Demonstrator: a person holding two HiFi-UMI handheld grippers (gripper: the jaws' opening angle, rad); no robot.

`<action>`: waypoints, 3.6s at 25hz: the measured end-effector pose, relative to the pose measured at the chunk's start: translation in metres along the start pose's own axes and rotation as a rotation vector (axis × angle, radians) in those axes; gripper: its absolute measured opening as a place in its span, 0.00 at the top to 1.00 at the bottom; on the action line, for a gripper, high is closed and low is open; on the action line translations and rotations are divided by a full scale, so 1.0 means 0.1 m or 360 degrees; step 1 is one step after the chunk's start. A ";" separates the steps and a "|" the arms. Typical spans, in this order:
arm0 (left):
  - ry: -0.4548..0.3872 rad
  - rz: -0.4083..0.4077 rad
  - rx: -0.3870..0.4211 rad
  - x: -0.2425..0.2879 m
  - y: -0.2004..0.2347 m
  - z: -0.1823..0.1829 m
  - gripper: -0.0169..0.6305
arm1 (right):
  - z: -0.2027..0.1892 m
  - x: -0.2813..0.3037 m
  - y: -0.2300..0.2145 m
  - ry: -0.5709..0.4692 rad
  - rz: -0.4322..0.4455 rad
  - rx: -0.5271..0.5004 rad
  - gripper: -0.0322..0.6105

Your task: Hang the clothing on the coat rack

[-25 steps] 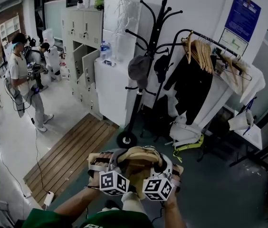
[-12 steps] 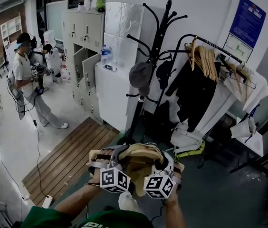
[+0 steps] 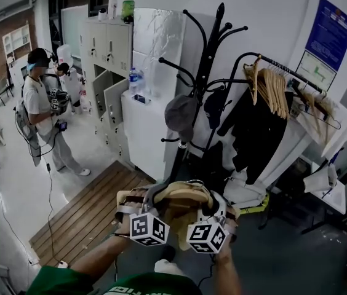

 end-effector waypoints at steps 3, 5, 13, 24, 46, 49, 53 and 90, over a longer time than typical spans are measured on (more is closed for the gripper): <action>0.0010 0.0014 -0.0002 0.18 0.17 0.03 0.81 | 0.02 0.23 -0.11 -0.0006 0.0006 -0.0002 0.77; 0.0012 0.0018 -0.0004 0.31 0.27 0.06 0.81 | 0.02 0.39 -0.19 -0.0012 0.0010 -0.0004 0.77; 0.0028 0.0054 -0.0001 0.80 0.52 0.19 0.81 | -0.08 0.90 -0.48 -0.0049 0.0035 -0.0013 0.77; 0.0042 0.0105 -0.0032 1.17 0.72 0.28 0.81 | -0.14 1.32 -0.71 -0.0112 0.0052 -0.0046 0.77; 0.0028 0.0099 -0.0029 1.54 1.22 0.24 0.81 | 0.04 1.87 -0.88 -0.0091 0.0049 -0.0044 0.77; 0.0024 0.0083 -0.0033 1.60 1.31 0.23 0.81 | 0.08 1.96 -0.90 -0.0082 0.0052 -0.0040 0.77; 0.0030 0.0058 -0.0051 1.69 1.45 0.20 0.81 | 0.14 2.11 -0.93 -0.0066 0.0065 -0.0044 0.77; 0.0077 -0.0141 -0.0181 2.71 2.26 -0.35 0.81 | 0.32 3.42 -0.84 0.0137 0.0175 -0.0084 0.77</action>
Point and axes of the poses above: the fingertips, and each gripper's own axes: x forward along the fingers, y to its left, z out of its top, the point moved 9 cm from there along -x, backward along the fingers, and after that the axes turned 9 degrees about -z, right-handed, at the moved point
